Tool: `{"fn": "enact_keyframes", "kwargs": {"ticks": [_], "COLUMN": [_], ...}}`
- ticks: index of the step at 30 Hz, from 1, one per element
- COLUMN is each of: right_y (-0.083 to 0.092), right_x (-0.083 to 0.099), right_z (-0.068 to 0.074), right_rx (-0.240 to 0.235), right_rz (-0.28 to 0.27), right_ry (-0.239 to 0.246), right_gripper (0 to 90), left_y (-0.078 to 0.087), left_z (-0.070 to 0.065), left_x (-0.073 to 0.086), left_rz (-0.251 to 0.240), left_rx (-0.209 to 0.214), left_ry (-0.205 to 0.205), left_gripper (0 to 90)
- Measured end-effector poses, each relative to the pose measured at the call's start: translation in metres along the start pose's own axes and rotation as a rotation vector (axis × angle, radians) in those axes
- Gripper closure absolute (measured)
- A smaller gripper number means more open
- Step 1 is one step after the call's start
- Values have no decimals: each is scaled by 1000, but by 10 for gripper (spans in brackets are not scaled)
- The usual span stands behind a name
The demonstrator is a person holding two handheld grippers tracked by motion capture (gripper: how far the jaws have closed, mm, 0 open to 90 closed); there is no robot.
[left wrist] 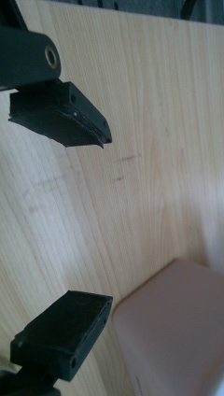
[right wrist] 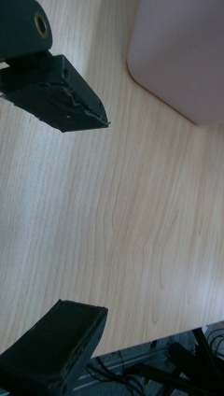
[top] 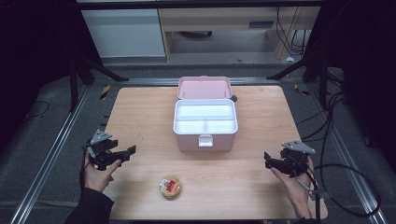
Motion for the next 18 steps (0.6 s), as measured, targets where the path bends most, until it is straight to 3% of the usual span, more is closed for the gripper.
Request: {"fn": "enact_keyframes", "kwargs": {"ticks": [8, 11, 18], "right_y": [1, 2, -1], "right_x": [-1, 0, 1], "right_z": [-4, 1, 8], "right_rx": [18, 19, -11], "right_rz": [-12, -7, 4], "right_ry": [-4, 24, 35], "right_gripper": [95, 98, 93], "left_y": [3, -2, -10], "left_z": [-22, -33, -56], "left_x": [7, 12, 18], "left_rz": [47, 72, 125], "left_rx": [36, 50, 101], "left_ry": [-27, -60, -116], "left_gripper": [174, 173, 163]}}
Point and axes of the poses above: each handheld gripper's, and its own axes: y roughly backward along the jaws, x roughly out of its underside, z roughly to its left, the point moved 3 cm from there along -y, roughly forward along the jaws, and after that the axes turned 11 degrees about x, right-handed, at the moved point
